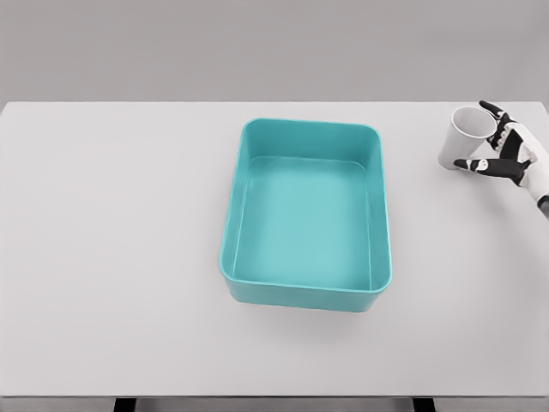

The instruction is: Put the paper cup into the basket with your right arm

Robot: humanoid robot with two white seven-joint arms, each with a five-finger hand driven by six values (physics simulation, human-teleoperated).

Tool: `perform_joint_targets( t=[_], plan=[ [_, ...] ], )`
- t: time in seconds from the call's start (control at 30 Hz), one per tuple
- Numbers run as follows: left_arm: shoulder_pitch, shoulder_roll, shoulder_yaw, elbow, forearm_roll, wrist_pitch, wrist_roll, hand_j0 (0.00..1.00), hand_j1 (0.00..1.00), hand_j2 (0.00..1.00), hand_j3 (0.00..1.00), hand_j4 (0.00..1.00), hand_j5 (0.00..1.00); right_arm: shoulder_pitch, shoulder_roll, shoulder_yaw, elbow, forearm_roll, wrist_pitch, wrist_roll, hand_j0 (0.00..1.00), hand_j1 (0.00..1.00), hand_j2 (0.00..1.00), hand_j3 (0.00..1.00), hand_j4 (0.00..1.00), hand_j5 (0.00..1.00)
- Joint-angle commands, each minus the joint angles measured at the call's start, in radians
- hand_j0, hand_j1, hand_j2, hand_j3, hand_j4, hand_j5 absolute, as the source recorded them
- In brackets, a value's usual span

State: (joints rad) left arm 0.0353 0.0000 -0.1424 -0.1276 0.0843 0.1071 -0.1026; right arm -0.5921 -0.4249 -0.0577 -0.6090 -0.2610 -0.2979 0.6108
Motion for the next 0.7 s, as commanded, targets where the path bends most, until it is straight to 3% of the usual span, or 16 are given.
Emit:
perform_joint_targets(
  t=[0.0, 0.67],
  plan=[
    [0.000, 0.000, 0.000, 0.000, 0.000, -0.001, 0.000, 1.00, 1.00, 1.00, 1.00, 1.00, 1.00, 0.000, 0.006, -0.001, -0.001, -0.006, 0.000, 0.000, 1.00, 1.00, 1.00, 1.00, 1.00, 1.00],
    [0.000, 0.000, 0.000, 0.000, 0.000, -0.001, 0.000, 1.00, 1.00, 1.00, 1.00, 1.00, 1.00, -0.020, 0.011, -0.001, 0.015, 0.016, 0.006, 0.000, 1.00, 1.00, 1.00, 1.00, 1.00, 1.00]
  ],
)
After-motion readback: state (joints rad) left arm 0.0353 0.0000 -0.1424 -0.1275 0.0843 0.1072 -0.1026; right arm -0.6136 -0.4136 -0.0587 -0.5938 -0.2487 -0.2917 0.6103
